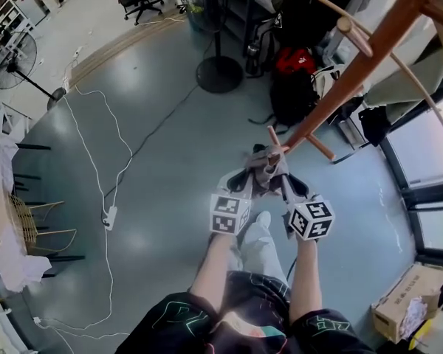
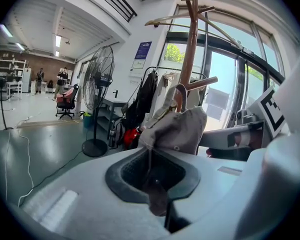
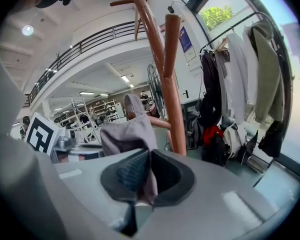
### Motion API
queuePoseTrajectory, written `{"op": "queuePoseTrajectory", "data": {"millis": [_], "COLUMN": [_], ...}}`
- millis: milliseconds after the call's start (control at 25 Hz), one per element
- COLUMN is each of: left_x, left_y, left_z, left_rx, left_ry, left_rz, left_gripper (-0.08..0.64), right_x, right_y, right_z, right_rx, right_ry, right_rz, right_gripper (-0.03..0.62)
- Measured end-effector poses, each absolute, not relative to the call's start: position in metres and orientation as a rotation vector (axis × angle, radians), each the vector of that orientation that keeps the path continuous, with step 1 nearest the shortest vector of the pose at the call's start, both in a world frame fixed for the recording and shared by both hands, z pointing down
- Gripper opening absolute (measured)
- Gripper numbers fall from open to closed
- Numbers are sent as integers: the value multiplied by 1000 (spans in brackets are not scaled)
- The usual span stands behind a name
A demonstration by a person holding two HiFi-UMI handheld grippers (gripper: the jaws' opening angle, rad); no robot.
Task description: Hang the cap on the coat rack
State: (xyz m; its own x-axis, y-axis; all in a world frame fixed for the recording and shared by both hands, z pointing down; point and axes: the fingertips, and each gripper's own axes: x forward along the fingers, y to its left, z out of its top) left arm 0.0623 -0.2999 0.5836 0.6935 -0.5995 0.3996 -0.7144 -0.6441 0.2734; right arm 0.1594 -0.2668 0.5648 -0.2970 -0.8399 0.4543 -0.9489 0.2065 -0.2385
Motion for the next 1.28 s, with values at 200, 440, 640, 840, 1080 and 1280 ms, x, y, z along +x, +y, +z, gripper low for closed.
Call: {"op": "queuePoseTrajectory", "data": {"millis": [200,440,640,840,1080,1280], "left_x": [73,88,90,86,68,58], "left_y": [-308,-307,-304,-296,-294,-290], "left_z": [595,614,632,637,626,606], "left_rx": [2478,2451,2409,2410,2429,2464], "left_ry": [-1015,-1006,-984,-974,-1036,-1054], "left_rz": [432,480,524,519,462,388], "left_gripper": [31,31,34,42,90,85], "right_x": [172,189,202,201,201,193], "right_y": [-274,-275,-272,-271,-256,-245], "right_z": [580,601,621,625,627,606], "right_rx": [1710,1712,1752,1795,1841,1883], "right_ry": [-2243,-2204,-2121,-2130,-2106,-2177], "right_rz": [777,836,885,902,916,885], "right_gripper": [26,26,29,76,167,118]}}
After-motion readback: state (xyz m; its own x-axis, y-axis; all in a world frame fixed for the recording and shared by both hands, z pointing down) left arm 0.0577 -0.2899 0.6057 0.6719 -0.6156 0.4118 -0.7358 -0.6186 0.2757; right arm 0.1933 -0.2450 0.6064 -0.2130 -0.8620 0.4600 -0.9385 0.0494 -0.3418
